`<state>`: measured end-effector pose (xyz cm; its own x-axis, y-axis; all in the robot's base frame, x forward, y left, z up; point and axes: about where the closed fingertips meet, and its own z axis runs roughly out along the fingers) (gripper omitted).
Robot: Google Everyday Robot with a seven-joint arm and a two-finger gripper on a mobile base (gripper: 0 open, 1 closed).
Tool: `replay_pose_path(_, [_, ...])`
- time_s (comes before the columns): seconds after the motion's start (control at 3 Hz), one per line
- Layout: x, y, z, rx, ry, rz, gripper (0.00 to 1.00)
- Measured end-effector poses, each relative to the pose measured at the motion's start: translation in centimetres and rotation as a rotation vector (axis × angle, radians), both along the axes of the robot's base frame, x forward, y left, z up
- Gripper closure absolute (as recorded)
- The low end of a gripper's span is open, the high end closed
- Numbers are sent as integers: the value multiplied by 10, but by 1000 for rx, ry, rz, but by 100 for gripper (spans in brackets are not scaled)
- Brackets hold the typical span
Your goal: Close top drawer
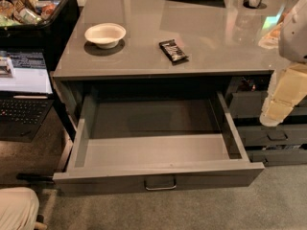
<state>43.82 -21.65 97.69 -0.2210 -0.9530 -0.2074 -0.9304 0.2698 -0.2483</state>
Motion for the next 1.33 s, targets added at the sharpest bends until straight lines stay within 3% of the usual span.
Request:
replay_pose_path(0.67, [-1,-3,-11,16,-4,-2,0])
replay_pose_path(1.0, [-10,-2,-49,85,14,-2,0])
replay_pose_path(1.33, [-24,6,-104,201,41,10,16])
